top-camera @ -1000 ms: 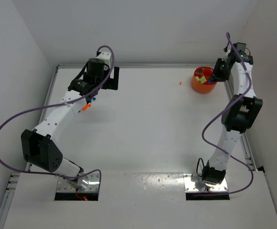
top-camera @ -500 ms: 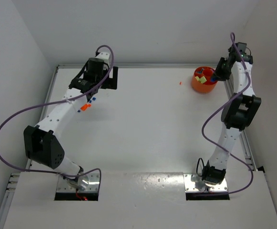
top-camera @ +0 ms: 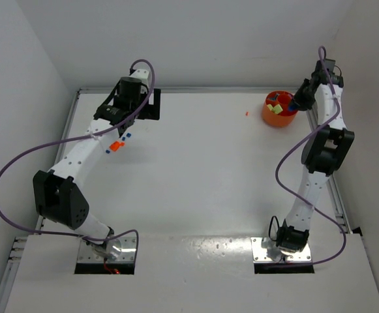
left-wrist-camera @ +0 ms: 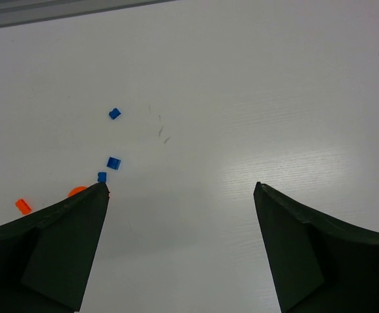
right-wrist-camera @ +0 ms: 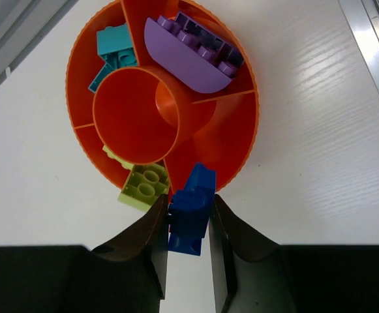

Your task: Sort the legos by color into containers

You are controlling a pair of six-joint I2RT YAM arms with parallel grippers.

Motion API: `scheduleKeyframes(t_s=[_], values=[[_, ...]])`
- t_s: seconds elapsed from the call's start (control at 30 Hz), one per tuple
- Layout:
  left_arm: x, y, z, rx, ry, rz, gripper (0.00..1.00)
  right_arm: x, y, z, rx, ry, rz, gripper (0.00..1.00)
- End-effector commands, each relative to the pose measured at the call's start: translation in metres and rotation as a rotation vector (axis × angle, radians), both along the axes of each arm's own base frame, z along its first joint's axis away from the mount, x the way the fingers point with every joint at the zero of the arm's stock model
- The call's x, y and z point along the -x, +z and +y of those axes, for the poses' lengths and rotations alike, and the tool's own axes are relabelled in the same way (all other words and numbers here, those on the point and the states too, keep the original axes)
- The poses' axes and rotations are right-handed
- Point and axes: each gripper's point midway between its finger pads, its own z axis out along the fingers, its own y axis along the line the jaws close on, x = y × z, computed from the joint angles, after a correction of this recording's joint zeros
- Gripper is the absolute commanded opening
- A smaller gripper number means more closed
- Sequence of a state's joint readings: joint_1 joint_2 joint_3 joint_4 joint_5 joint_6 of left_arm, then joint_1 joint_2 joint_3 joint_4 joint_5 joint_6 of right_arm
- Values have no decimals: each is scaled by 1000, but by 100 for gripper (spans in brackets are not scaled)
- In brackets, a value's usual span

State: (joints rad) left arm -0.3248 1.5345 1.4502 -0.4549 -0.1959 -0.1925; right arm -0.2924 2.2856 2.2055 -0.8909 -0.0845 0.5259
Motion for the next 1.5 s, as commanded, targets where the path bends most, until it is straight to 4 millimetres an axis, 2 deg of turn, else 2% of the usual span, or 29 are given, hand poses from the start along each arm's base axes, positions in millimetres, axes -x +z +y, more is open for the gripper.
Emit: scheduleKeyframes(t_s=[0.0, 0.37, 0.43, 0.57, 0.6, 0.7, 0.87, 0.97, 1.0, 1.03, 1.07, 1.1, 1.13, 1.17, 1.2, 1.23, 1.27, 1.3, 1.33, 1.37, 1.4, 1.43, 1.47], values=[[-8, 23, 2, 30, 14, -59, 100, -13, 12, -9, 11, -54, -53, 2], [-7, 15, 6, 32, 28, -41, 100, -22, 12, -5, 6, -61, -83, 10], [-8, 15, 9, 36, 29, -40, 100, -23, 6, -5, 4, -61, -72, 14], [-9, 15, 11, 40, 31, -39, 100, -23, 1, -4, -7, -55, -65, 34], [-7, 10, 10, 43, 20, -28, 100, -23, -4, -4, -10, -55, -57, 36], [-8, 10, 12, 56, 26, -26, 100, -27, -2, -3, -15, -50, -67, 48], [-9, 10, 14, 60, 27, -25, 100, -31, 4, 3, -34, -7, -95, 50], [-3, 13, 15, 74, 13, -28, 100, -34, 40, 9, -25, 49, -183, 50], [-1, 18, 14, 82, 4, -37, 100, -28, 39, 13, -34, 57, -186, 50], [1, 26, 16, 87, -6, -61, 100, -23, 79, 21, 0, 83, -269, 50], [3, 31, 17, 78, -13, -74, 100, -19, 81, 21, 32, 109, -299, 50], [5, 32, 18, 82, -28, -80, 100, -15, 94, 29, 46, 139, -333, 50], [7, 36, 15, 84, -54, -89, 100, -9, 108, 33, 59, 161, -366, 50], [10, 44, 17, 84, -75, -107, 100, 4, 131, 43, 79, 192, -411, 50], [13, 42, 17, 53, -105, -110, 100, 10, 143, 42, 130, 230, -443, 50], [16, 47, 15, 41, -132, -122, 100, 17, 153, 41, 169, 244, -460, 50], [19, 49, 14, 20, -165, -128, 100, 27, 146, 45, 196, 268, -438, 50], [24, 54, 19, -26, -193, -141, 100, 39, 173, 43, 305, 304, -490, 50], [28, 48, 19, -34, -210, -112, 100, 50, 161, 41, 342, 323, -465, 50], [33, 55, 17, -27, -222, -118, 100, 57, 166, 46, 376, 358, -479, 50], [36, 54, 17, -51, -247, -108, 100, 64, 170, 45, 440, 407, -486, 50], [38, 50, 22, -63, -244, -87, 100, 78, 187, 50, 470, 441, -526, 50], [43, 41, 19, -69, -276, -42, 100, 89, 174, 57, 459, 482, -508, 58]])
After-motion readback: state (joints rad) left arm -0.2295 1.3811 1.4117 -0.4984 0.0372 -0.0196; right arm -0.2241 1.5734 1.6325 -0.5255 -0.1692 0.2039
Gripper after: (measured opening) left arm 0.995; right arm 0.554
